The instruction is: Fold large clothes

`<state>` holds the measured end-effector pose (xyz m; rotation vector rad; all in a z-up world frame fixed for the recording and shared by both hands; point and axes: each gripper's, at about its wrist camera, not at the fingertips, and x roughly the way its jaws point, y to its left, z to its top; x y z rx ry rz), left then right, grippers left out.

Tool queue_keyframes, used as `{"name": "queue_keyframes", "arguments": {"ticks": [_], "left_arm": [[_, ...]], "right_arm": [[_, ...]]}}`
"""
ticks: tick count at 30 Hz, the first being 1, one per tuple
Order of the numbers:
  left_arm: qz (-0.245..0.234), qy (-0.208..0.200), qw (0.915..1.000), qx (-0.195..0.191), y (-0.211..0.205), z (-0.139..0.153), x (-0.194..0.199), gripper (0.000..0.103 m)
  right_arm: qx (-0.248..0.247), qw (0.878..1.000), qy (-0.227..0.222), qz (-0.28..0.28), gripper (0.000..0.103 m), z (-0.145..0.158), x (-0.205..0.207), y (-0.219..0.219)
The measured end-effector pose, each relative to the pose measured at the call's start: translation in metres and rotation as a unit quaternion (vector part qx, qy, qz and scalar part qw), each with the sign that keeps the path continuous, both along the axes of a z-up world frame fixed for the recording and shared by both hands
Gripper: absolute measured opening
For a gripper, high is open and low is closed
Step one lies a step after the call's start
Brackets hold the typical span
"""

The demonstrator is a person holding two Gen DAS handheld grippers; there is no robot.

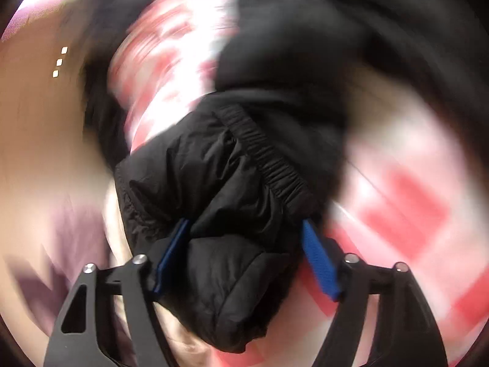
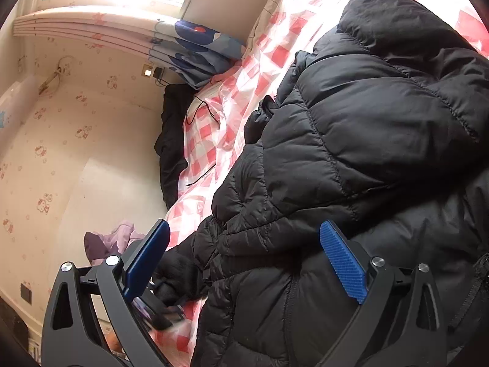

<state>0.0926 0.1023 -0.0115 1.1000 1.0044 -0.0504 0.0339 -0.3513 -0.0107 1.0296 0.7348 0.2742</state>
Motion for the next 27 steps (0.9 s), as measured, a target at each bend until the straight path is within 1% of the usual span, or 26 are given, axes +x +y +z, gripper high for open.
{"name": "queue_keyframes", "arguments": {"ticks": [1, 2, 3, 4, 5, 6, 7, 8, 9, 10, 11, 12, 13, 14, 15, 16, 17, 18, 19, 21, 22, 24, 25, 26, 27], "left_arm": [[0.051, -0.018, 0.9963, -0.066, 0.014, 0.021, 0.013, 0.069], [0.126, -0.044, 0.9796, -0.151, 0.040, 0.046, 0.029, 0.069], [0.183, -0.056, 0.9582, -0.212, 0.064, 0.060, 0.038, 0.069], [0.222, -0.055, 0.9362, -0.267, 0.085, 0.069, 0.042, 0.069], [0.250, -0.042, 0.9102, -0.328, 0.106, 0.076, 0.044, 0.069], [0.256, -0.034, 0.9022, -0.346, 0.113, 0.077, 0.042, 0.070], [0.256, -0.029, 0.8998, -0.352, 0.115, 0.077, 0.040, 0.071], [0.252, -0.026, 0.9007, -0.353, 0.115, 0.075, 0.036, 0.073], [0.246, -0.029, 0.9054, -0.345, 0.112, 0.073, 0.031, 0.076], [0.232, -0.037, 0.9169, -0.323, 0.105, 0.070, 0.026, 0.079], [0.217, -0.048, 0.9277, -0.300, 0.097, 0.068, 0.018, 0.080], [0.202, -0.063, 0.9399, -0.268, 0.087, 0.066, 0.015, 0.080], [0.187, -0.075, 0.9489, -0.243, 0.077, 0.065, 0.014, 0.080], [0.162, -0.093, 0.9615, -0.201, 0.065, 0.060, 0.010, 0.080], [0.136, -0.109, 0.9718, -0.159, 0.053, 0.055, 0.007, 0.080], [0.104, -0.121, 0.9799, -0.120, 0.041, 0.050, 0.003, 0.080], [0.061, -0.126, 0.9867, -0.082, 0.029, 0.045, -0.005, 0.080], [0.033, -0.125, 0.9899, -0.059, 0.020, 0.041, -0.010, 0.080], [0.006, -0.109, 0.9931, -0.043, 0.011, 0.034, -0.013, 0.081], [-0.014, -0.074, 0.9968, -0.027, 0.003, 0.024, -0.011, 0.081], [-0.022, -0.048, 0.9982, -0.029, 0.001, 0.019, -0.009, 0.081], [-0.023, -0.001, 0.9987, -0.045, 0.004, 0.017, 0.000, 0.082], [-0.018, 0.024, 0.9982, -0.053, 0.007, 0.016, 0.004, 0.087], [-0.015, 0.041, 0.9975, -0.055, 0.009, 0.012, 0.006, 0.089], [-0.015, 0.044, 0.9979, -0.044, 0.010, 0.010, 0.009, 0.089]], "right_arm": [[0.002, 1.000, 0.000, -0.001, 0.095, -0.001, 0.000, -0.001], [0.004, 1.000, 0.001, -0.002, 0.095, -0.001, 0.000, -0.002], [0.005, 1.000, 0.002, -0.003, 0.095, -0.002, 0.000, -0.001], [0.005, 1.000, 0.003, -0.003, 0.095, -0.002, 0.000, -0.001], [0.006, 1.000, 0.004, -0.002, 0.095, -0.003, 0.000, 0.000], [0.008, 1.000, 0.005, -0.001, 0.095, -0.003, 0.001, 0.000], [0.009, 1.000, 0.006, -0.001, 0.095, -0.004, 0.001, 0.000], [0.011, 1.000, 0.007, 0.001, 0.095, -0.004, 0.001, 0.001], [0.011, 1.000, 0.007, 0.001, 0.095, -0.005, 0.001, 0.001], [0.011, 1.000, 0.008, 0.002, 0.095, -0.005, 0.002, 0.002], [0.011, 1.000, 0.009, 0.003, 0.095, -0.006, 0.002, 0.002], [0.011, 1.000, 0.010, 0.003, 0.095, -0.006, 0.002, 0.003], [0.011, 1.000, 0.010, 0.004, 0.095, -0.006, 0.003, 0.004], [0.011, 1.000, 0.011, 0.004, 0.095, -0.006, 0.003, 0.004], [0.011, 1.000, 0.011, 0.004, 0.095, -0.006, 0.003, 0.004], [0.011, 1.000, 0.011, 0.005, 0.095, -0.006, 0.003, 0.005], [0.013, 1.000, 0.011, 0.004, 0.095, -0.006, 0.003, 0.004], [0.015, 1.000, 0.011, 0.003, 0.095, -0.006, 0.003, 0.004], [0.017, 1.000, 0.011, 0.003, 0.095, -0.006, 0.003, 0.003], [0.020, 1.000, 0.010, 0.002, 0.095, -0.007, 0.002, 0.003], [0.021, 1.000, 0.011, 0.002, 0.095, -0.007, 0.002, 0.003], [0.022, 1.000, 0.011, 0.001, 0.095, -0.007, 0.002, 0.003], [0.023, 1.000, 0.011, 0.001, 0.095, -0.007, 0.002, 0.003], [0.024, 1.000, 0.011, 0.000, 0.095, -0.007, 0.002, 0.003], [0.026, 1.000, 0.011, -0.001, 0.095, -0.007, 0.002, 0.003]]}}
